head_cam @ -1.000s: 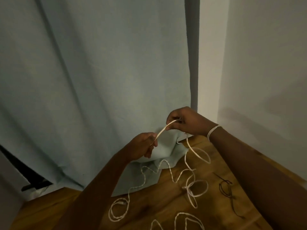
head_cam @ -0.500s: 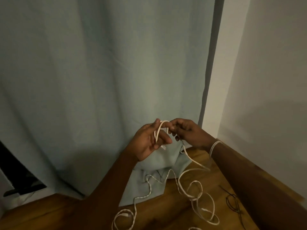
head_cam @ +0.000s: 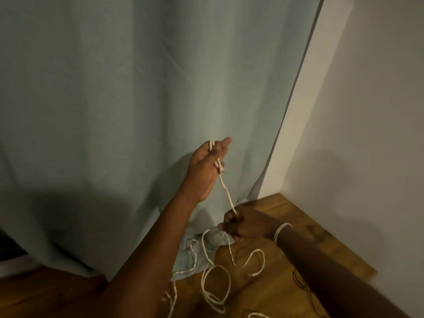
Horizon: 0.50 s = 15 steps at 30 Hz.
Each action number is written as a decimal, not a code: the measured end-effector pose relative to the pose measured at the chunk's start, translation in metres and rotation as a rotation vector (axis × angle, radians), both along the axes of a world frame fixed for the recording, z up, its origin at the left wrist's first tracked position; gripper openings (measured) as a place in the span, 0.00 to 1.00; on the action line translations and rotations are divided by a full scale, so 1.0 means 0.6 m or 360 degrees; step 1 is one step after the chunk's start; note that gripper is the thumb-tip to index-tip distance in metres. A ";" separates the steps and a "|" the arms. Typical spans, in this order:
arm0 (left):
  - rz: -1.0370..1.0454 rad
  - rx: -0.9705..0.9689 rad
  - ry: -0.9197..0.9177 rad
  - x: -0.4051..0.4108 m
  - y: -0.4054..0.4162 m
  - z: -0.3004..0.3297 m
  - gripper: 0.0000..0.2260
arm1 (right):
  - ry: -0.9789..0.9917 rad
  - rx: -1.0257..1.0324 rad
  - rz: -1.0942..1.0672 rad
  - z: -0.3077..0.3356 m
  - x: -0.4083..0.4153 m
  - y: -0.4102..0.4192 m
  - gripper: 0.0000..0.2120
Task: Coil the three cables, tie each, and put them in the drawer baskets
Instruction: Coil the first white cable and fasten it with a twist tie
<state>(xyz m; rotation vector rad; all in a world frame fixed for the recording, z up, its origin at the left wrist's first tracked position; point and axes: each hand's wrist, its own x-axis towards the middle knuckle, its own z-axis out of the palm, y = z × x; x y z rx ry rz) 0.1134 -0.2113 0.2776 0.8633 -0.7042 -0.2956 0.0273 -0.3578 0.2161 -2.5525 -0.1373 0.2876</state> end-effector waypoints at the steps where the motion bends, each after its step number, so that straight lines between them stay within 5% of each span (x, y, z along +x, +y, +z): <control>1: 0.0190 0.0139 -0.0064 0.002 -0.006 -0.001 0.07 | -0.0059 -0.0043 -0.0033 0.002 -0.001 -0.006 0.20; 4: 0.0624 0.0815 -0.0584 0.013 -0.029 -0.034 0.09 | -0.0221 -0.0160 -0.0053 0.027 -0.004 -0.020 0.18; 6: 0.0744 0.1303 -0.1096 0.023 -0.044 -0.062 0.09 | -0.0319 -0.0281 0.0053 0.055 -0.008 -0.028 0.16; 8: 0.0722 0.1531 -0.1288 0.026 -0.050 -0.073 0.06 | -0.0487 -0.0434 0.0135 0.089 -0.012 -0.044 0.13; 11: 0.0532 0.1606 -0.0951 0.003 -0.056 -0.052 0.11 | -0.0846 -0.0512 0.0156 0.151 -0.022 -0.084 0.07; 15: -0.0005 0.1225 -0.0427 -0.034 -0.061 -0.002 0.21 | -0.1100 -0.0063 0.0130 0.211 -0.022 -0.128 0.06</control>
